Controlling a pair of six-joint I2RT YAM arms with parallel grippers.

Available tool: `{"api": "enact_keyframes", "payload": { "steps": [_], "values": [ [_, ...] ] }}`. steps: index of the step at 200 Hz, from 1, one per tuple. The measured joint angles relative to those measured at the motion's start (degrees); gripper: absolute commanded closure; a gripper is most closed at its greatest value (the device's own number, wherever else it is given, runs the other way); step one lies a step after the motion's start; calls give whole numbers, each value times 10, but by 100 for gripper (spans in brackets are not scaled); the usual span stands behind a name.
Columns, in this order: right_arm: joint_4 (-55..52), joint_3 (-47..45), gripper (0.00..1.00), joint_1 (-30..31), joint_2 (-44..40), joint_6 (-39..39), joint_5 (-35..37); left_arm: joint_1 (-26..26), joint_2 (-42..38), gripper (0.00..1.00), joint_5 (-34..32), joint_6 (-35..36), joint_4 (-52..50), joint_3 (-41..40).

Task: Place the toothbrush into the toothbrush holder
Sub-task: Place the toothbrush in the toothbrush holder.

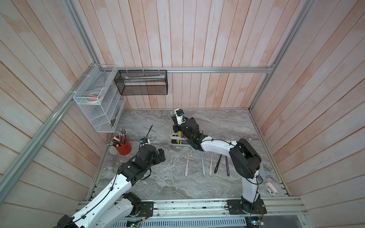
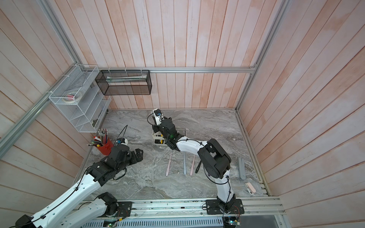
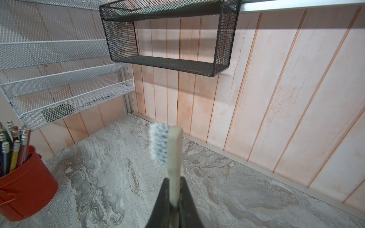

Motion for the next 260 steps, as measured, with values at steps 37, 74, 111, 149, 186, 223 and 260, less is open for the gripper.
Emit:
{"api": "enact_keyframes", "payload": {
  "steps": [37, 74, 111, 149, 186, 223, 260],
  "values": [
    [46, -30, 100, 0, 0, 7, -13, 1, 0, 0, 2, 2, 4, -3],
    [81, -56, 100, 0, 0, 19, -15, 1, 0, 0, 4, 4, 10, -3],
    [103, -74, 100, 0, 0, 29, -15, 1, 2, 0, 8, 7, 13, -4],
    [119, -81, 100, 0, 0, 35, -15, 1, 2, 0, 14, 10, 13, -5],
    [129, -95, 100, 0, 0, 37, -15, 1, 7, 0, 15, 12, 16, -5],
    [133, -105, 100, 0, 0, 38, -15, 1, 9, 0, 15, 13, 17, -5],
    [141, -115, 100, 0, 1, 44, -17, 1, 9, 0, 16, 13, 17, -5]
  ]
}}
